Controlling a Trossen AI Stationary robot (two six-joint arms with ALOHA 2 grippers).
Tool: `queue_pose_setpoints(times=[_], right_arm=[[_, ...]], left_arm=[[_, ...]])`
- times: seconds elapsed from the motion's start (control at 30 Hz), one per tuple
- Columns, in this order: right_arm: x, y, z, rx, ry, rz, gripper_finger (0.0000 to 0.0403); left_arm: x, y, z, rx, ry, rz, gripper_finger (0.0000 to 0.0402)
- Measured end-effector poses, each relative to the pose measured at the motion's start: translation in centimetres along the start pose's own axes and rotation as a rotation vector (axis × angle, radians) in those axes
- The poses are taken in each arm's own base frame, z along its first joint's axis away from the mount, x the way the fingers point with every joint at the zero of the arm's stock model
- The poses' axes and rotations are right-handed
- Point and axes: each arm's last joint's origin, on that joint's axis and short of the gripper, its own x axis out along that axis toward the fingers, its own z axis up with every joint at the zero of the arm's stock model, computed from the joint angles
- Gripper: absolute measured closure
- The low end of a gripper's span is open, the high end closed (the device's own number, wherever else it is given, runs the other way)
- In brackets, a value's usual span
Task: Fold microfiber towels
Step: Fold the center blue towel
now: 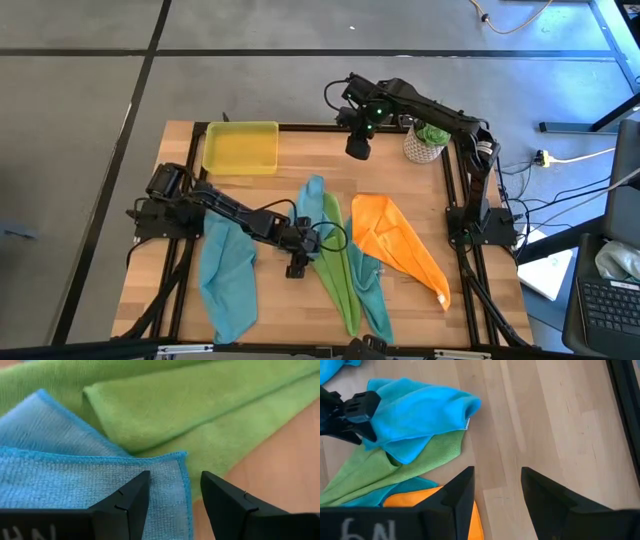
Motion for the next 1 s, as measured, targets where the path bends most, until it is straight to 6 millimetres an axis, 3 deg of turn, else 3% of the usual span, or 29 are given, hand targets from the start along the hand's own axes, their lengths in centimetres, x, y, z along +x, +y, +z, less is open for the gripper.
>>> queue_pose_setpoints(times=[0.53,0.7,0.87,1.0], right_arm=[[0.0,-0.04,0.16,-0.027,-0.016,-0.004,0.024],[-0.01,-0.07,0.27,-0.034,-0.027,-0.007,0.024],[-0.04,-0.18,0.38,-0.039,-0.04,-0.011,0.024],[0.2,-0.68,0.39,-0.042,-0.06,-0.017,0.024]], left_arm=[[0.09,0.53,-0.15,-0.062,0.016,0.047,0.0249],[0.08,0.48,-0.2,-0.084,0.021,0.043,0.0292],[0.03,0.42,-0.17,-0.086,0.035,0.025,0.0359],[-0.51,0.21,0.75,-0.087,0.063,0.004,0.0395]])
